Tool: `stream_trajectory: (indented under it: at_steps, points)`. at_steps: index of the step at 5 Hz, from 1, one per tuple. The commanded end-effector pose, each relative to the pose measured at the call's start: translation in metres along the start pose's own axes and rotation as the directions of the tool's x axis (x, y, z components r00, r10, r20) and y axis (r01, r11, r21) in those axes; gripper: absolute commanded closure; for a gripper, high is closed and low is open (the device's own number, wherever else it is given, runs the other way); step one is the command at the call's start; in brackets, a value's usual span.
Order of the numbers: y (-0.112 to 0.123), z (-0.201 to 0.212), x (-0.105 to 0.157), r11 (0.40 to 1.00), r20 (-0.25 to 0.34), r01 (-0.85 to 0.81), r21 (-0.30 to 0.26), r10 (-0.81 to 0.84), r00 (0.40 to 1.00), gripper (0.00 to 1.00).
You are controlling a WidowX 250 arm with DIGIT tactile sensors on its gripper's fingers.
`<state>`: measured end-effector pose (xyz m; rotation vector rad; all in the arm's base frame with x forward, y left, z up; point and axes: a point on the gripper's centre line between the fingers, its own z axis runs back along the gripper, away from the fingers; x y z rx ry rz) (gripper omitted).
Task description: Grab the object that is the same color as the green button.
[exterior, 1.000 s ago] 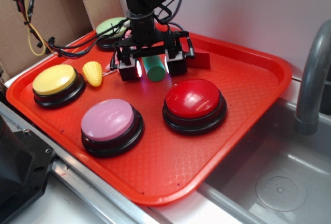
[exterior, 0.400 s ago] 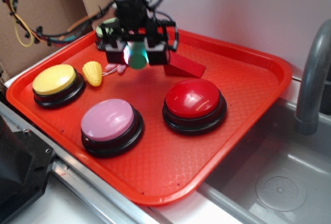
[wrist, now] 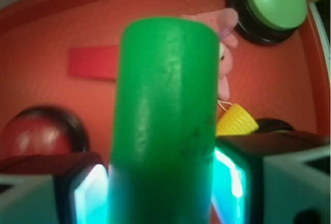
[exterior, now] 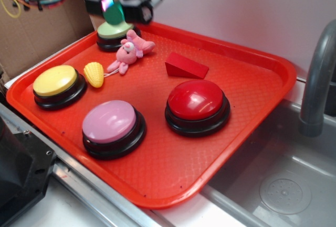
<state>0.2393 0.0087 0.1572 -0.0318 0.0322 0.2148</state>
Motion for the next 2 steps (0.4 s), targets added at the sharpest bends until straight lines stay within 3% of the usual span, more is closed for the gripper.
stream_trajectory:
  at_steps: [1,2]
  points:
    - [0.0318,0.0495,0.0013,0.996,0.051,0.075,-0.045,-0.072,0.996,1.0]
    - [0.0334,0.0481,0.0052,0.997,0.047,0.07,-0.018,-0.069,0.997,1.0]
